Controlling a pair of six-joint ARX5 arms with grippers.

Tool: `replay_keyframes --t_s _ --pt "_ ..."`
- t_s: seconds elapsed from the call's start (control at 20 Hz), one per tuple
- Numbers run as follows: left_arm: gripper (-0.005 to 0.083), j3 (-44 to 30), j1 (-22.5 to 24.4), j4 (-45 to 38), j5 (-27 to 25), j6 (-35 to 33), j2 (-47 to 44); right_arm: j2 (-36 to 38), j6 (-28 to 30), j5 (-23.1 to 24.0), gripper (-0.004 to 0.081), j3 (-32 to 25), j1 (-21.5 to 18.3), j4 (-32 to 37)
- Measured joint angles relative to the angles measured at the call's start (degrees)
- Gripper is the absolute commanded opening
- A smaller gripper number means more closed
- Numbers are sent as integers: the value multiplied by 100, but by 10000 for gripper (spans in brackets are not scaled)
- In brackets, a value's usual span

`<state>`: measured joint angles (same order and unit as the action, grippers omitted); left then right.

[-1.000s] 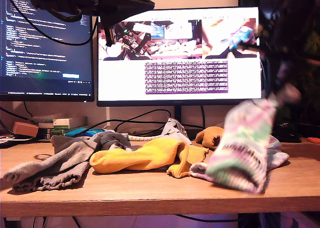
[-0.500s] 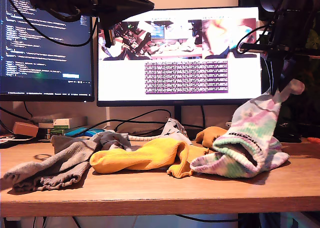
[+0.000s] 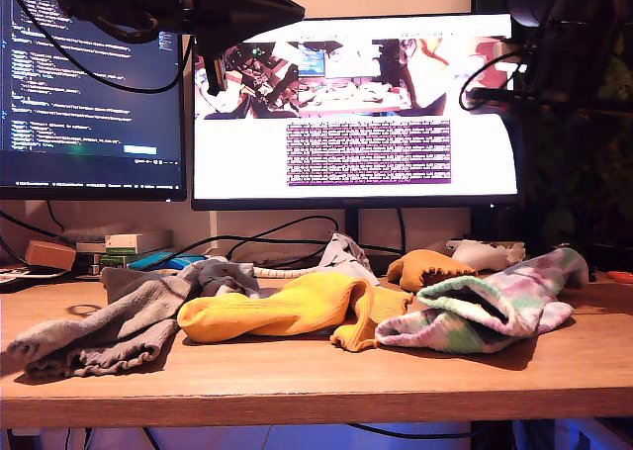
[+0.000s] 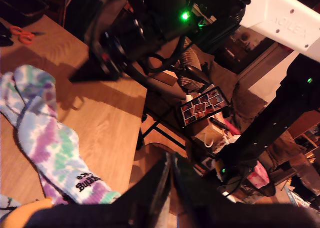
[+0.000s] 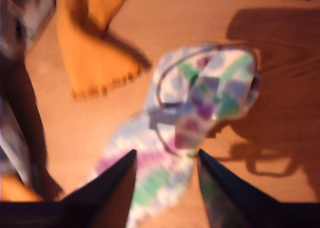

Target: Pair up the socks based on colour and pattern, by placing them on top of one another

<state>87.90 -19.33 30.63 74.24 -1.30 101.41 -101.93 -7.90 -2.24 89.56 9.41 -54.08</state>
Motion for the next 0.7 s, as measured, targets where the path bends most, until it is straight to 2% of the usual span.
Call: replay_keyframes --t_s 0.15,0.3,0.5,0.7 --pt "-2 0 -2 22 -398 -57 0 -131 74 -37 -10 0 223 7" --pt "-22 0 -2 133 -1187 -431 0 -264 332 -42 -10 -90 501 356" --pt "-22 2 -2 562 -2771 -1108 0 -258 485 -24 -10 -542 710 1054" --pt "-22 2 0 503 -4426 -1217 -9 20 498 101 -10 -1038 723 1561"
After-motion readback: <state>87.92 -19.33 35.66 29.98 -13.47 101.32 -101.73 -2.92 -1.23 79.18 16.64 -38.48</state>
